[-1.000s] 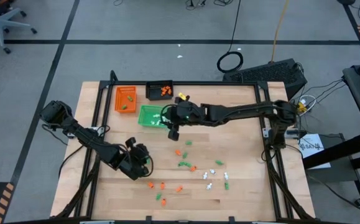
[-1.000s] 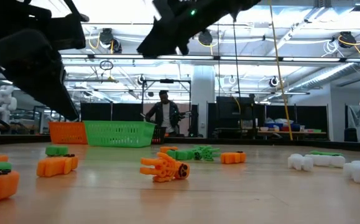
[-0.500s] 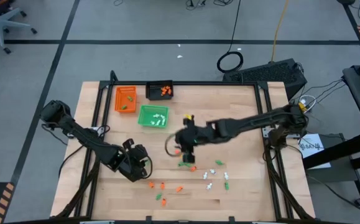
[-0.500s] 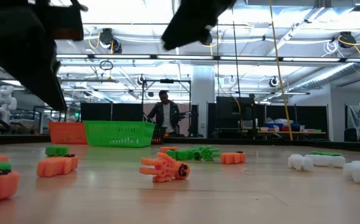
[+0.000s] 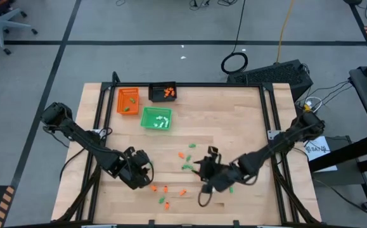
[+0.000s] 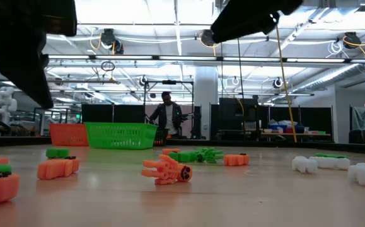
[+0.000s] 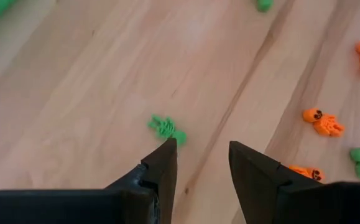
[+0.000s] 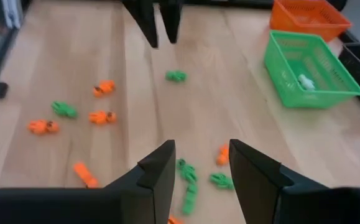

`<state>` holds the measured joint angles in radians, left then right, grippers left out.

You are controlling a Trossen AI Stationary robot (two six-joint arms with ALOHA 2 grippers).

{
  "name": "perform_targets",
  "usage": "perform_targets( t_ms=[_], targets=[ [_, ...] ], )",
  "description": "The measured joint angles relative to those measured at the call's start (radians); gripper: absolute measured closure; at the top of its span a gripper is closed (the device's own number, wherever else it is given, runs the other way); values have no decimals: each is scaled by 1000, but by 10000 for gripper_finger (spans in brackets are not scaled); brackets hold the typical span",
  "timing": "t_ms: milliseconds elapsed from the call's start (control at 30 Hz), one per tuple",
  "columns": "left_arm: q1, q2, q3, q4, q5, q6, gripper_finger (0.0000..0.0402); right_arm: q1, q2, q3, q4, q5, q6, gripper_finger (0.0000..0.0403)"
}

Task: Sort Halloween decoration
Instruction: Put the green skeleton toy into the orange bin

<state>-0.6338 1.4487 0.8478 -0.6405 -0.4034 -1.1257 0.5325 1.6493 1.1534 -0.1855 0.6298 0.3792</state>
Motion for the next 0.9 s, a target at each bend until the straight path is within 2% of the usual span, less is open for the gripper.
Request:
perform_targets(
  t_ms=[133, 333, 567, 900],
  targets=[
    [-6, 12, 0, -1, 0, -73, 258, 42, 1, -101, 203, 69, 1, 266],
    [-22, 73, 0, 10, -157, -35, 258, 71, 1, -195, 398, 78, -24, 266],
    [-30, 145, 0, 30, -211, -144, 258, 92, 1, -205, 405, 78, -30, 266],
    [-11, 196, -1, 31, -121, -354, 258, 91, 1, -205, 403, 78, -43, 266]
  ],
)
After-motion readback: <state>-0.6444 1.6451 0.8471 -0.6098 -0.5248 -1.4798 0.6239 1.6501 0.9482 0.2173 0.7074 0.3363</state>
